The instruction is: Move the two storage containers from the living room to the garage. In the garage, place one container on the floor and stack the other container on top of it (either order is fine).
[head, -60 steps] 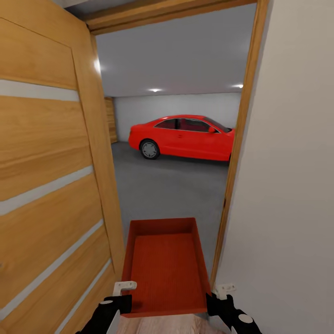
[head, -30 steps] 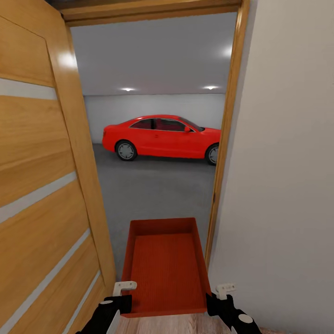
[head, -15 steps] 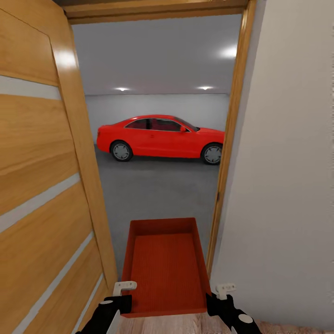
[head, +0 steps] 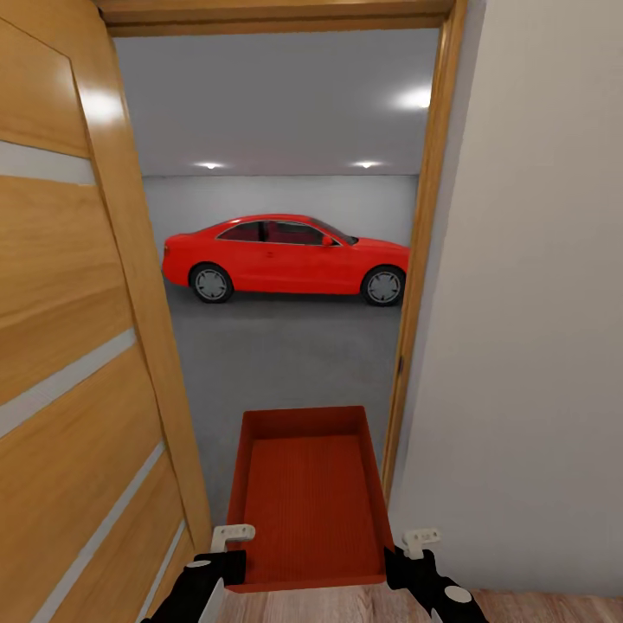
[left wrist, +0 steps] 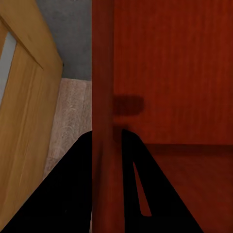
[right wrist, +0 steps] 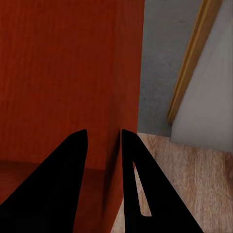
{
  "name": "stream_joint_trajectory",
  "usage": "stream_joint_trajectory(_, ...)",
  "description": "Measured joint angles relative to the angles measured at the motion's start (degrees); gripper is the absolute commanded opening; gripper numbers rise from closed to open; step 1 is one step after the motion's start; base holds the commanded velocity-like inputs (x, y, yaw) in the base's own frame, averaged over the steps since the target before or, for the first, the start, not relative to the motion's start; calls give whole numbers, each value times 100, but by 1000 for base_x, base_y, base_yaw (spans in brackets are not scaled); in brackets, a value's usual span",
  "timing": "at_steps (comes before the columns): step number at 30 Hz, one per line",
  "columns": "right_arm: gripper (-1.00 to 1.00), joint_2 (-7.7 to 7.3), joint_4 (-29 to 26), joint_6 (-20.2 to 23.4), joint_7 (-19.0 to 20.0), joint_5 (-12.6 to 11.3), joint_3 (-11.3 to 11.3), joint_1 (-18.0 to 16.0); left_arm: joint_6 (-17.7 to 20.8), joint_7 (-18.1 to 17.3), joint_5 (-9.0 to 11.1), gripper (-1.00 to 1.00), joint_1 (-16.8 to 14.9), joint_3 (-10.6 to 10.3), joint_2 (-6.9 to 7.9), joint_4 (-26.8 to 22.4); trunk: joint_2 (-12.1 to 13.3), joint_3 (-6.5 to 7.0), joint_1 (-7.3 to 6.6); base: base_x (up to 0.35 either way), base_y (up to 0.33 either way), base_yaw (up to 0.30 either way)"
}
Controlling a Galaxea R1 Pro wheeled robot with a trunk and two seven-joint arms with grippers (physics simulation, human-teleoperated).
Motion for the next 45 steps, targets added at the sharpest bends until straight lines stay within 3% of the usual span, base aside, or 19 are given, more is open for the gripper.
stream_joint_trajectory(17, -100, 0, 0, 0, 2, 1, -2, 0, 1, 0, -1, -100, 0, 1, -1, -1, -1, 0, -1, 12, 5, 0)
stream_joint_trajectory(37, -100, 0, 0, 1, -3, -3, 3, 0, 0, 0, 1, -100, 0, 0, 0, 0, -1, 0, -3, 280, 85, 0)
stream_joint_trajectory(45, -100, 0, 0, 0, -4, -3, 4, 0, 0, -2, 0, -100, 0, 0, 1, 0, 0, 0, 0, 65, 1, 0)
